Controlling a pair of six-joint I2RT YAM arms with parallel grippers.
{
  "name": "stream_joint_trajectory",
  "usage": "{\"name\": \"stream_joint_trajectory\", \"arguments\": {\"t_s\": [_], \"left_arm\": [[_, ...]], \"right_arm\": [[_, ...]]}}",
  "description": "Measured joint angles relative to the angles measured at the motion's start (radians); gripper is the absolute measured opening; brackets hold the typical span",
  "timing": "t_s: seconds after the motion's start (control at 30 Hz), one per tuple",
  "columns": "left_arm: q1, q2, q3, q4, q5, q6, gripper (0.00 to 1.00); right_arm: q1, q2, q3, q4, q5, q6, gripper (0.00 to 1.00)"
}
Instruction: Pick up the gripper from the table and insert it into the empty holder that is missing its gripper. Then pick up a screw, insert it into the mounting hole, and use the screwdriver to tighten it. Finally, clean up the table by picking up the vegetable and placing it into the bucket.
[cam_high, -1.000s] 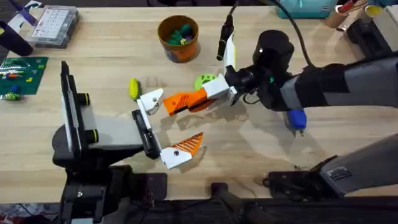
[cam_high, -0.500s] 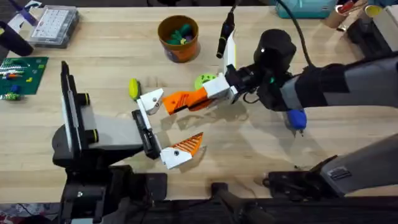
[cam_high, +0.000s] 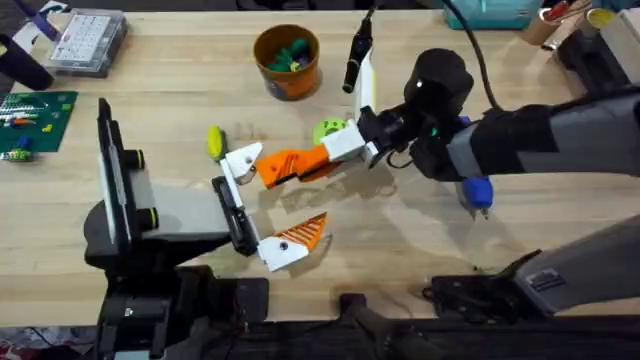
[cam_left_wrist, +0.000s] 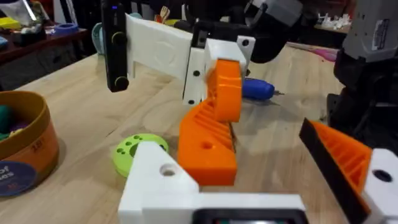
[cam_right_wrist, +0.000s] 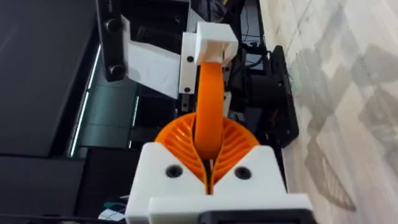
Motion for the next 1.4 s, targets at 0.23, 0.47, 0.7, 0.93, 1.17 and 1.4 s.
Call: {"name": "stream_joint_trajectory", "arguments": {"t_s": [0.23, 0.47, 0.7, 0.93, 1.17, 1.4], "left_arm": [[0.0, 0.0, 0.0, 0.0, -0.001, 0.0, 0.986], [0.0, 0.0, 0.0, 0.0, -0.002, 0.0, 0.986], [0.0, 0.0, 0.0, 0.0, -0.002, 0.0, 0.986], [0.0, 0.0, 0.0, 0.0, -0.002, -0.004, 0.986], [0.0, 0.0, 0.0, 0.0, -0.003, -0.004, 0.986], [0.0, 0.0, 0.0, 0.0, -0.003, -0.005, 0.986]], "right_arm": [[0.001, 0.0, 0.0, 0.0, 0.013, 0.0, 0.015], [0.001, 0.0, 0.0, -0.001, 0.016, 0.004, 0.015], [0.001, 0.0, 0.0, -0.01, 0.031, 0.017, 0.014], [0.001, 0.0, 0.0, -0.047, 0.04, 0.022, 0.015], [0.017, 0.0, 0.0, -0.047, 0.049, 0.021, 0.014], [0.035, 0.0, 0.0, -0.046, 0.069, 0.018, 0.015]]}}
